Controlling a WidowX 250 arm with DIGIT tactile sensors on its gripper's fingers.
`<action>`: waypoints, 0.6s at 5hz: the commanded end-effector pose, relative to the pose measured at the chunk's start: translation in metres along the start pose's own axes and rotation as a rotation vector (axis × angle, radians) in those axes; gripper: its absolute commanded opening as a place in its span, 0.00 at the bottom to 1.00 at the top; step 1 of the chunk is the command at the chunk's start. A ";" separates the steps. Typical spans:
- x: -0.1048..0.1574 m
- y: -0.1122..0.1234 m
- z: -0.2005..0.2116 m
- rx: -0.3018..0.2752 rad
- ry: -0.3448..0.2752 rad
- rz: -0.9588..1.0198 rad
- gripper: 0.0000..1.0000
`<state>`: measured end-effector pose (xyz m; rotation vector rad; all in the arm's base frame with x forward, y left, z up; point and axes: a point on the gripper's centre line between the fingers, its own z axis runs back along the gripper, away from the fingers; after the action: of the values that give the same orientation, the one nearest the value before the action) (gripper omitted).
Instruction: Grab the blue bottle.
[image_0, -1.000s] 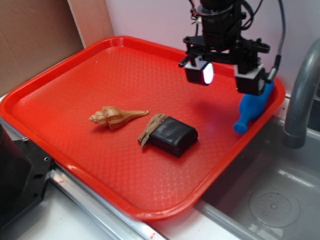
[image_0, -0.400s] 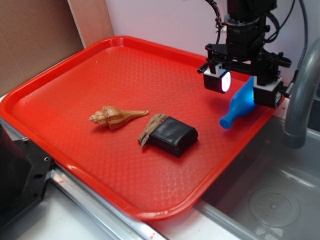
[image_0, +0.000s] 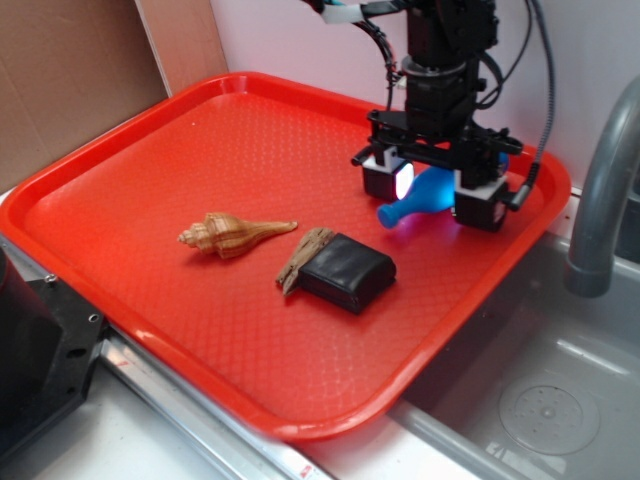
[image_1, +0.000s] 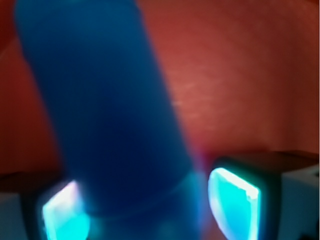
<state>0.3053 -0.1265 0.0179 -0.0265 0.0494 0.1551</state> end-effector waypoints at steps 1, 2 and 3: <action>0.015 0.003 0.003 0.048 -0.008 -0.094 0.00; 0.012 0.002 0.015 0.066 -0.024 -0.112 0.00; 0.002 0.015 0.058 0.083 -0.095 -0.083 0.00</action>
<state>0.2956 -0.1094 0.0466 0.0930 0.0360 0.0563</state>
